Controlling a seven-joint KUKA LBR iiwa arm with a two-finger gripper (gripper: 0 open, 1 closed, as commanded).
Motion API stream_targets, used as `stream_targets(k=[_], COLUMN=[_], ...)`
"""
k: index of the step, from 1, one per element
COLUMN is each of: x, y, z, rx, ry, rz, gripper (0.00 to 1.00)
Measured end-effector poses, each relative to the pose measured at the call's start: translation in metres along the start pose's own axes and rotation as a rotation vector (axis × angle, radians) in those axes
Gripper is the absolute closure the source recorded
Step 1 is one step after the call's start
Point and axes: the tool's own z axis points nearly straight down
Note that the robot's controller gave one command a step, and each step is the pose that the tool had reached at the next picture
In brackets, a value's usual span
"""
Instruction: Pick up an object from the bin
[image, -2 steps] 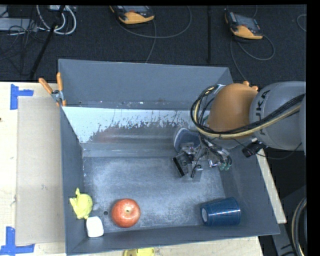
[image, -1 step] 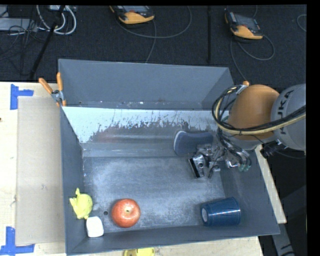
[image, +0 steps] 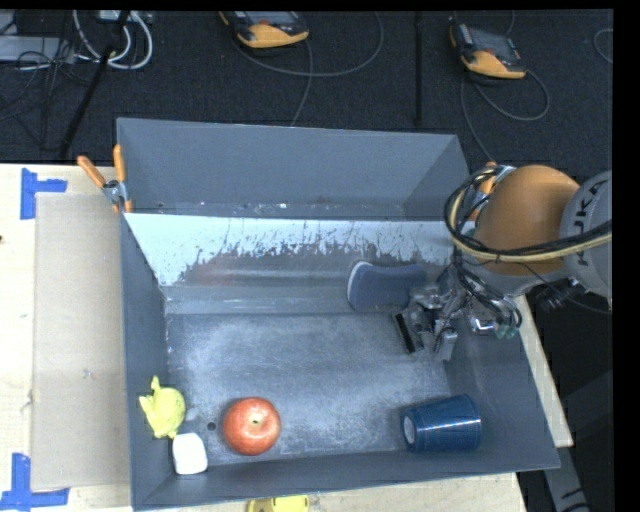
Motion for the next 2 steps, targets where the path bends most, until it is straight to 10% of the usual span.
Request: stream_targets(k=[1,2], x=[-0.0072,-0.0072], y=[0.0508,0.0508], z=[0.0029,0.0029], rx=[0.014,0.014], ry=[-0.011,-0.011], rz=[-0.012,-0.011], gripper=[1.00,1.00])
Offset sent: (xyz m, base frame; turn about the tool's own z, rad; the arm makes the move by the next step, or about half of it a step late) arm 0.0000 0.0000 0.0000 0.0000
